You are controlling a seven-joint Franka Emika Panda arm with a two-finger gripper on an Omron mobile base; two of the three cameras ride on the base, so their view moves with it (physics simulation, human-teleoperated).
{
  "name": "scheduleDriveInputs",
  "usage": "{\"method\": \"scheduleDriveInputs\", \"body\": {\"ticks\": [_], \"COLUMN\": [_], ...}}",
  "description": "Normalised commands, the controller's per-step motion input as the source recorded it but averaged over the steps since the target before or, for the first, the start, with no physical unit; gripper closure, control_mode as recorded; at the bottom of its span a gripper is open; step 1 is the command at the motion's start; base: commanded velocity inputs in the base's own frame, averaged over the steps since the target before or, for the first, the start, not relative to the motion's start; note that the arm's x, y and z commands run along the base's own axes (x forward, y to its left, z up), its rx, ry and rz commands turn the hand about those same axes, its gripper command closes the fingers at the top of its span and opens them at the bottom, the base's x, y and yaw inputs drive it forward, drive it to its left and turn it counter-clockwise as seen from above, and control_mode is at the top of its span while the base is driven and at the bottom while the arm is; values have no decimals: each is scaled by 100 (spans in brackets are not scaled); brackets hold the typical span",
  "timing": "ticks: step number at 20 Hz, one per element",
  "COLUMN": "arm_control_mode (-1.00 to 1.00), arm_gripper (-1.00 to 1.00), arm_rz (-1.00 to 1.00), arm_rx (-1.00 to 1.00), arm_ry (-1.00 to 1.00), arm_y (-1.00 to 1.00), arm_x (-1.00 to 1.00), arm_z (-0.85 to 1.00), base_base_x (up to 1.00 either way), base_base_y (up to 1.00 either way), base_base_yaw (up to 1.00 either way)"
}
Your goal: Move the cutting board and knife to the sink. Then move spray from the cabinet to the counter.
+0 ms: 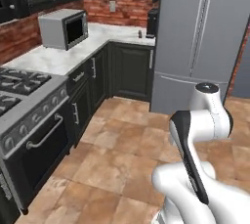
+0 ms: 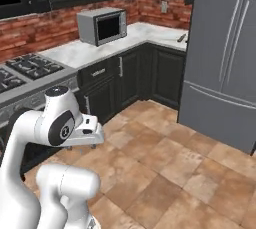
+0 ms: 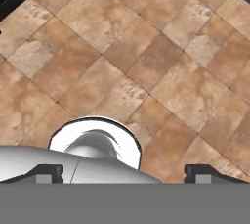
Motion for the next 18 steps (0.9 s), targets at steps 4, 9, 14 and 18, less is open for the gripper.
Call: {"method": "scheduleDriveInputs", "body": {"ticks": [4,9,14,18], "arm_control_mode": [100,100,100,100], "arm_gripper": [-100,-100,-100,-100], "arm_rz": [0,0,0,0], "arm_rx": [0,0,0,0], "arm_ry": [0,0,0,0], "arm_y": [0,0,0,0], "arm_x": [0,0,0,0], "arm_z": [0,0,0,0], "base_base_x": [100,100,100,99], "base_base_y": [-14,0,43,63], "base_base_yaw": [-36,-27,-20,-10]}}
